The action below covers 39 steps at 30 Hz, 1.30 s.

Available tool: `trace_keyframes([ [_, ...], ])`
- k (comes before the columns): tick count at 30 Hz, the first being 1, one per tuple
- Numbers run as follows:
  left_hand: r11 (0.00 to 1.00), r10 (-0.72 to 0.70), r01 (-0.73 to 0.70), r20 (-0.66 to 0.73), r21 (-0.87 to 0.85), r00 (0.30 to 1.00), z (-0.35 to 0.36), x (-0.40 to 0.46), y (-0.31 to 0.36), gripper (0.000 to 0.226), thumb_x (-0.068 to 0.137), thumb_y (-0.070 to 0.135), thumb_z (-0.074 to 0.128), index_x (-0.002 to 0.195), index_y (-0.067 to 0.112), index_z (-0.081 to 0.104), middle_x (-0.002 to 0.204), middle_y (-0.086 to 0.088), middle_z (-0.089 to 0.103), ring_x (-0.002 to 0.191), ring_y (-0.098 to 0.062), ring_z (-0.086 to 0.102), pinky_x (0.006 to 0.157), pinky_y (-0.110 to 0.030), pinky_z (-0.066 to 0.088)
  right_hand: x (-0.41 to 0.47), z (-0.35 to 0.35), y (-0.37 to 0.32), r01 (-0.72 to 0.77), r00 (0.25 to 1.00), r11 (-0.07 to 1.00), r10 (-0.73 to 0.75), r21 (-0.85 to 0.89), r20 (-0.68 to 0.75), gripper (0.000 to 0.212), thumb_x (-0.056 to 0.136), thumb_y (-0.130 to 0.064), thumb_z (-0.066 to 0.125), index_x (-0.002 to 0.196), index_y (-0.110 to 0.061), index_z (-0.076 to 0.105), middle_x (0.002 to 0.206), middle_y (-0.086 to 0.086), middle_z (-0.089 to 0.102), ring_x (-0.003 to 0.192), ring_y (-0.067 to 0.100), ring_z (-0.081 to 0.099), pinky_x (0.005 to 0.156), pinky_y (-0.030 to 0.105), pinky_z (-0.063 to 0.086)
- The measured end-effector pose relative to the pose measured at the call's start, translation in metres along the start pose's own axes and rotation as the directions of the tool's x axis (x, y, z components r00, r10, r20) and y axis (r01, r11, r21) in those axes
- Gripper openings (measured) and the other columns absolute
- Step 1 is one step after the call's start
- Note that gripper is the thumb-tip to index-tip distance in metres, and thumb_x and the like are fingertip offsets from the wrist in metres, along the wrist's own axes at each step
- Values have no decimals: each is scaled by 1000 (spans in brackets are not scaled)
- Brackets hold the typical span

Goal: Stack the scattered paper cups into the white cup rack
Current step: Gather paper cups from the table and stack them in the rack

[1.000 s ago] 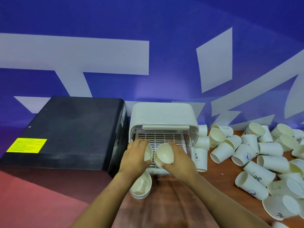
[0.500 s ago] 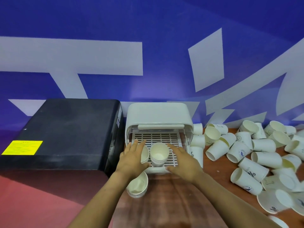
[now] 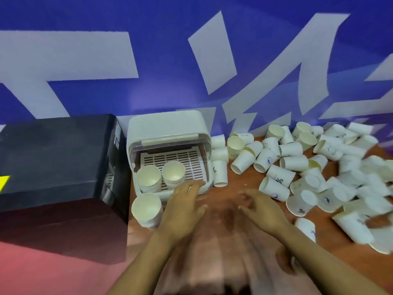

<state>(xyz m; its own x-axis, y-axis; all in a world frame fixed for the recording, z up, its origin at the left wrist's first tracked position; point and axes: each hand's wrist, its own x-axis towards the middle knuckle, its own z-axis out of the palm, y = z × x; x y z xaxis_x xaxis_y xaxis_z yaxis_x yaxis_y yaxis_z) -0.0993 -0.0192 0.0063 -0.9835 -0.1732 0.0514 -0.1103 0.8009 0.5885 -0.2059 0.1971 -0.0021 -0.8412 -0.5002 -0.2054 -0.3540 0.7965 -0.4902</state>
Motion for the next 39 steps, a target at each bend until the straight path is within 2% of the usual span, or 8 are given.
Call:
trace_keyframes([
  [3,1000,14,-15,97,14,995,24,-5,16,59,87,35,62,141,29,38,140,9,41,131,-12,36,110,-25,28,-21,-7,28,-50,999,999,50,-12,-10,33,85,-34,64,117,-27,58,111,-9,62,88,4,57,74,24,46],
  [8,999,4,-13,189,47,982,58,-10,44,56,88,35,61,139,29,40,139,9,43,129,-12,37,106,-20,25,-38,-25,76,-84,996,996,84,6,-16,34,86,-29,64,119,-23,60,112,-5,63,90,9,58,74,23,43],
  [13,995,-91,78,259,61,962,100,-6,94,53,87,44,59,134,25,43,134,4,45,123,-20,44,104,-34,37,-39,-54,133,-27,998,999,28,-24,48,31,87,-25,59,118,-27,59,112,-7,63,88,5,57,77,27,49],
  [18,1000,-8,17,376,-20,927,159,-5,153,75,77,48,71,141,29,38,141,8,41,129,-15,40,107,-30,34,-39,-72,196,175,958,968,-126,-180,257,48,82,-11,61,128,-25,55,130,-2,57,117,18,53,96,29,44],
  [23,1000,1,-1,451,0,893,209,-9,191,99,59,58,76,143,36,29,141,9,36,127,-18,38,104,-37,38,-35,-67,232,500,831,811,-350,-305,432,59,79,-25,60,136,-34,48,140,-8,48,118,23,46,94,30,38],
  [28,988,-26,-51,477,148,879,237,-18,214,104,62,55,78,144,43,17,139,3,28,125,-21,30,102,-42,39,-37,-56,245,594,764,769,-448,-235,464,71,72,-20,65,140,-27,45,148,-4,41,115,24,45,95,30,34],
  [32,982,-55,-41,482,186,874,245,-24,222,97,71,40,77,147,43,16,149,2,19,133,-23,26,107,-38,35,-38,-44,244,590,762,777,-447,-218,469,63,87,-25,59,145,-31,36,152,-11,32,122,20,36,105,29,29],
  [39,983,-101,15,474,183,875,241,-25,219,87,72,27,74,145,34,26,145,3,25,130,-23,34,102,-40,41,-39,-36,245,503,825,844,-406,-185,393,58,86,-34,60,141,-32,42,136,-15,50,113,15,38,95,26,35],
])
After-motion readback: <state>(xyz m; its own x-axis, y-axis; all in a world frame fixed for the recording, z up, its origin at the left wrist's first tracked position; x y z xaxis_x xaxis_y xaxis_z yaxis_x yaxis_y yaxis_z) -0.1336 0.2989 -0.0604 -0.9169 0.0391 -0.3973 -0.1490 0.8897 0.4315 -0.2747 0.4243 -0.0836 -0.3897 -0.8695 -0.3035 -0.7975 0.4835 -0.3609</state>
